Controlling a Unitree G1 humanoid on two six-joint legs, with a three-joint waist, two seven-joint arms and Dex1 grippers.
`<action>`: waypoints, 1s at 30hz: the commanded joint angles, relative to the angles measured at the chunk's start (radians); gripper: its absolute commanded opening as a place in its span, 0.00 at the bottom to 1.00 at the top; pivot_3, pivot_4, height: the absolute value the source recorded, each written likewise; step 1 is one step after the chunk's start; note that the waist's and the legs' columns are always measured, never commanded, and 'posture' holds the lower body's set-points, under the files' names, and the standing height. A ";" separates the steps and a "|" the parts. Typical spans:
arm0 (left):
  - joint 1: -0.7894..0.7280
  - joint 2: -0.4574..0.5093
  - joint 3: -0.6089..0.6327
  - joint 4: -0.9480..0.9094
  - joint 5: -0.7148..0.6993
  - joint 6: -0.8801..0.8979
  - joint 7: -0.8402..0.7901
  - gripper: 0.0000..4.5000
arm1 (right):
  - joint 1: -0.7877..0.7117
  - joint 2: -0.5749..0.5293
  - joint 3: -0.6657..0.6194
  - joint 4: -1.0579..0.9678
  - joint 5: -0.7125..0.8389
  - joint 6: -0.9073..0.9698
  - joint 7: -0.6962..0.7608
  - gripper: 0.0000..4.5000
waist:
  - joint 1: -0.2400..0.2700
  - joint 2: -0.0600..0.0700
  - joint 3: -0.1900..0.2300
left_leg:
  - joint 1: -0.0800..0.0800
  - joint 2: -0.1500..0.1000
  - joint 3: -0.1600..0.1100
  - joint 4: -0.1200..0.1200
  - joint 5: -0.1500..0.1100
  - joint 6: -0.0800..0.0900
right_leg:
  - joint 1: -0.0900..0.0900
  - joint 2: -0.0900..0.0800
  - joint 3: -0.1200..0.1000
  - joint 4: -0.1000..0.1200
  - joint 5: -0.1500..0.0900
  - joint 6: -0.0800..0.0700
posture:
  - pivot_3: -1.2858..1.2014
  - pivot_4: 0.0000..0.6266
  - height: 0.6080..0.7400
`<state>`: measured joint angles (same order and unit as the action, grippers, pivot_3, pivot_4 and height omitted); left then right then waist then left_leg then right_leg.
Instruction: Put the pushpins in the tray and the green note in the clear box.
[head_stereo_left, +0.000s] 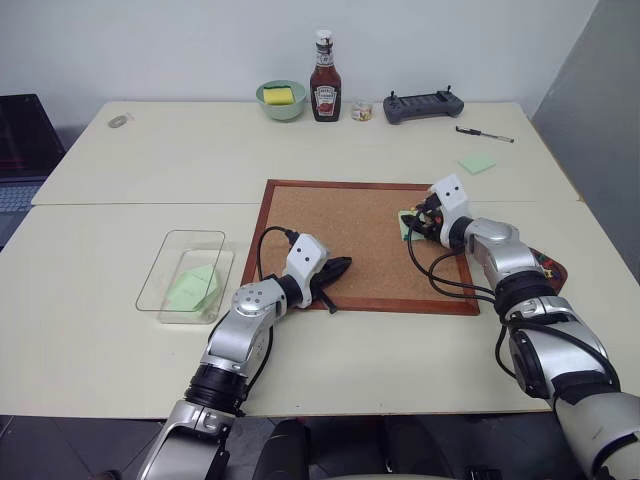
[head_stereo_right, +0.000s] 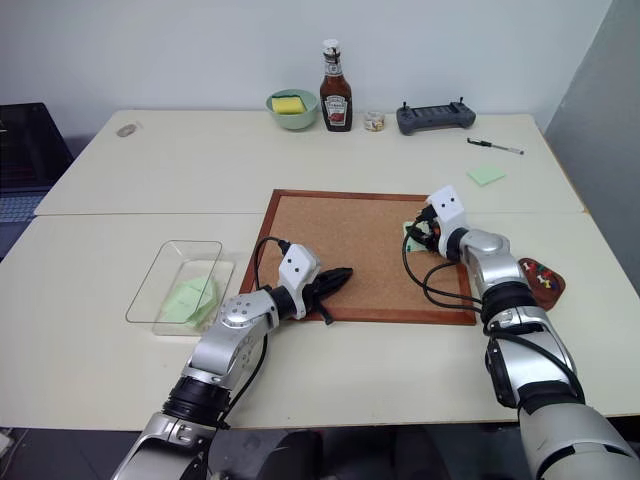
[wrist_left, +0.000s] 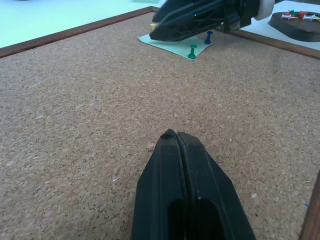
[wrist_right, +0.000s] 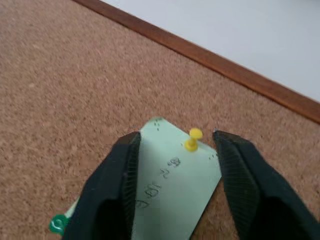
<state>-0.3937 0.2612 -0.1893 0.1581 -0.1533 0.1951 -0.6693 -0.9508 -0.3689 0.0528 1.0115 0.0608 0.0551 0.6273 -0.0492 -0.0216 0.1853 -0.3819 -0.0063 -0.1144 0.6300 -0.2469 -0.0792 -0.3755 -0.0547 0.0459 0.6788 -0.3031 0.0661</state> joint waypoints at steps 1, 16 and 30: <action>0.018 -0.002 -0.017 -0.017 0.007 0.011 -0.014 0.00 | -0.048 0.004 -0.026 0.026 -0.012 -0.045 -0.039 0.32 | -0.002 0.000 0.000 | 0.000 0.000 0.000 0.000 0.000 0.000 | 0.000 0.000 0.000 0.000 0.000 0.000 | 0.52 0.24 1.00; 0.030 0.001 -0.019 -0.032 0.010 0.020 -0.013 0.00 | -0.065 0.014 -0.062 0.049 0.001 -0.070 -0.056 0.00 | -0.005 0.000 0.000 | 0.000 0.000 0.000 0.000 0.000 0.000 | 0.000 0.000 0.000 0.000 0.000 0.000 | 0.52 0.24 1.00; 0.023 0.001 -0.022 -0.020 0.018 0.020 -0.015 0.00 | -0.004 0.009 -0.109 -0.134 0.065 0.007 0.006 0.00 | -0.005 0.001 0.000 | 0.000 0.000 0.000 0.000 0.000 0.000 | -0.001 0.000 0.000 0.001 0.000 0.000 | 0.52 0.24 1.00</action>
<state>-0.3808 0.2655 -0.1901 0.1275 -0.1466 0.2081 -0.6722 -0.9468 -0.3477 -0.0240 0.9576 0.0950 0.0652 0.6212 -0.0547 -0.0209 0.1851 -0.3824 -0.0064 -0.1143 0.6300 -0.2469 -0.0792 -0.3764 -0.0547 0.0463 0.6794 -0.3031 0.0661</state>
